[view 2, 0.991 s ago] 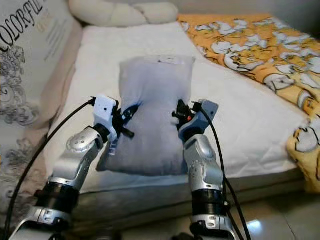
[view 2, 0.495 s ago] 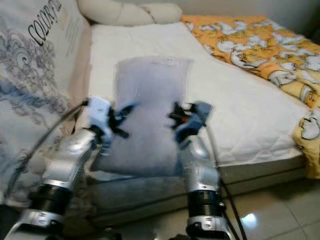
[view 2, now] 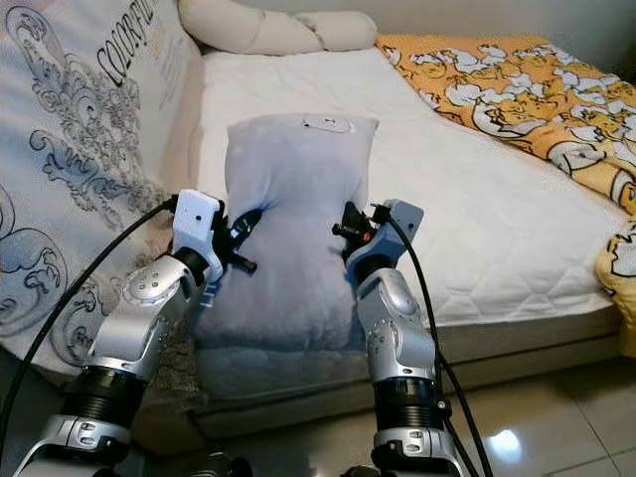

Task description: Clean up the room

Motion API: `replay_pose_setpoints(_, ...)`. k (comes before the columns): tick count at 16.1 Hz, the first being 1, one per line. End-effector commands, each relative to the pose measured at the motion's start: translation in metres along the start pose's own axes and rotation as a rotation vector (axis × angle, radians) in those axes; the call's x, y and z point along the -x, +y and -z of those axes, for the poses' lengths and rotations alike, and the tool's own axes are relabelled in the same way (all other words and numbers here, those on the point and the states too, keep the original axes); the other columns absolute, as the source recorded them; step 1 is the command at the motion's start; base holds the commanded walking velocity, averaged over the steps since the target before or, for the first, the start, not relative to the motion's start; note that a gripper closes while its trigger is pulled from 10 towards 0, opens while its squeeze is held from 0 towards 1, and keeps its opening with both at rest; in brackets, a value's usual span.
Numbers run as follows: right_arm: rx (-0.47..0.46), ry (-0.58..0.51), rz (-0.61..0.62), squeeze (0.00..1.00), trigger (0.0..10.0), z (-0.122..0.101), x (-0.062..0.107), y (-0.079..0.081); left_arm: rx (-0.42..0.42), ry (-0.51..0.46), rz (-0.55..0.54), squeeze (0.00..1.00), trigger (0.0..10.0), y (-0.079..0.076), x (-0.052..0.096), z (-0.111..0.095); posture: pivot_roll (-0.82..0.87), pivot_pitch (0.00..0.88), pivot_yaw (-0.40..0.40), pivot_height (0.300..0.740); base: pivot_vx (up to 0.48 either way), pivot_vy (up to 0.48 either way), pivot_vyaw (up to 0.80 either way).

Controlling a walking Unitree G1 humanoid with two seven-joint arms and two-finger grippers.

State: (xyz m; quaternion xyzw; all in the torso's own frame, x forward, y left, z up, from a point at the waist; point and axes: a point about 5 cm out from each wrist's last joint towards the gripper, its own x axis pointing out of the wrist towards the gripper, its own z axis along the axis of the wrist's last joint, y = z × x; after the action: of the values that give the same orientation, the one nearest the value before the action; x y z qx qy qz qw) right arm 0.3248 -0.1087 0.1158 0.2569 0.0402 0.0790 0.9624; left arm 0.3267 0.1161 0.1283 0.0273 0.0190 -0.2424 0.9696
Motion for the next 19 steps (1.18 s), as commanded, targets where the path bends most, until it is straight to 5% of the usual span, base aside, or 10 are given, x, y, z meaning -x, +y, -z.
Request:
replay_pose_setpoints(1,-0.006,-0.016,-0.002,0.0,10.0,-0.0063,-0.0025,0.0016,-0.021,-0.053,0.012,0.0,10.0,-0.0024,-0.0062,-0.0153,-0.02,0.0,-0.023,0.74,0.24,0.0,-0.8)
replay_pose_setpoints(11,0.023,-0.001,-0.04,0.0,10.0,-0.0063,-0.0041,0.0048,-0.026,-0.046,-0.013,0.0,10.0,0.0012,-0.0084,-0.0162,-0.02,0.0,-0.024,0.74,0.253,0.0,-0.16)
replay_pose_setpoints(19,0.057,0.049,-0.052,0.0,10.0,-0.0007,-0.0071,0.0077,-0.029,-0.043,-0.033,0.0,10.0,0.0064,-0.0089,-0.0174,-0.01,0.0,-0.024,0.74,0.283,0.0,0.44)
